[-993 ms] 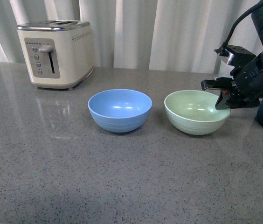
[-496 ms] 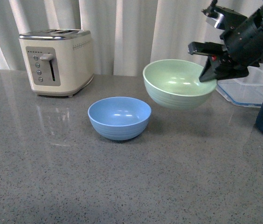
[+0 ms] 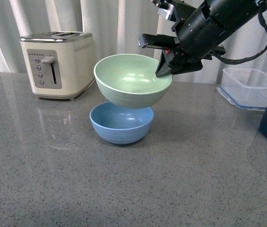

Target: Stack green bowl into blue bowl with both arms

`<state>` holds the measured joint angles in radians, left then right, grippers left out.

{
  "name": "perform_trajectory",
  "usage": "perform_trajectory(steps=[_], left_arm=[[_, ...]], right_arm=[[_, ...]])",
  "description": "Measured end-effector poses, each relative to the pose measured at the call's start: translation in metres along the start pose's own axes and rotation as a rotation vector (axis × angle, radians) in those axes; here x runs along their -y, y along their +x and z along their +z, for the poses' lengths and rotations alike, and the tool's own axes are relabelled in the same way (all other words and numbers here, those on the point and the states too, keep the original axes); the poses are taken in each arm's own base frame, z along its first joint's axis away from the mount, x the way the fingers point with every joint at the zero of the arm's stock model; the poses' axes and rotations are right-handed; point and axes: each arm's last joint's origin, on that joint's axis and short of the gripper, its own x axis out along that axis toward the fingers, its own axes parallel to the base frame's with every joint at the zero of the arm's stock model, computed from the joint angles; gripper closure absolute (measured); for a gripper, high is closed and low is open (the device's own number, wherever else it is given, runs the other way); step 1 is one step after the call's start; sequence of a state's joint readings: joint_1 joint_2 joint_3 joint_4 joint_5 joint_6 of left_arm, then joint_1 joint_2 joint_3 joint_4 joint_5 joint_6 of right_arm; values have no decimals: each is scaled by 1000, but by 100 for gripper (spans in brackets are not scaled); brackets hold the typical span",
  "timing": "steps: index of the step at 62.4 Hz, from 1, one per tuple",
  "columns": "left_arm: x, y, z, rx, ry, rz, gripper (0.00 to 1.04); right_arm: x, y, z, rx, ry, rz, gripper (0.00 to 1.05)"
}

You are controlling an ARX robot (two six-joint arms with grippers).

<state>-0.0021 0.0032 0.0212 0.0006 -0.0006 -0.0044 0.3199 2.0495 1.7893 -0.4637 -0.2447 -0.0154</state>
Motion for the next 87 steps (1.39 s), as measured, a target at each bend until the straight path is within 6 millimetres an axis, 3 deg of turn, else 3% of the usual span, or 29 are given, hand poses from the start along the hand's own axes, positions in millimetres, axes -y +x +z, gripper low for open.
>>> perform_trajectory(steps=[14,31,44,55,61,67,78,87], left_arm=[[0,0,0,0,0,0,7],[0,0,0,0,0,0,7],[0,0,0,0,0,0,7],[0,0,0,0,0,0,7],[0,0,0,0,0,0,7],[0,0,0,0,0,0,7],[0,0,0,0,0,0,7],[0,0,0,0,0,0,7]], right_arm=[[4,25,-4,-29,-12,3,104],[8,41,-7,-37,-24,13,103],[10,42,-5,-20,3,21,70],[17,30,-9,7,39,2,40],[27,10,-13,38,52,-36,24],[41,-25,-19,93,60,-110,8],[69,-104,-52,163,100,-269,10],[83,-164,-113,152,210,-400,10]])
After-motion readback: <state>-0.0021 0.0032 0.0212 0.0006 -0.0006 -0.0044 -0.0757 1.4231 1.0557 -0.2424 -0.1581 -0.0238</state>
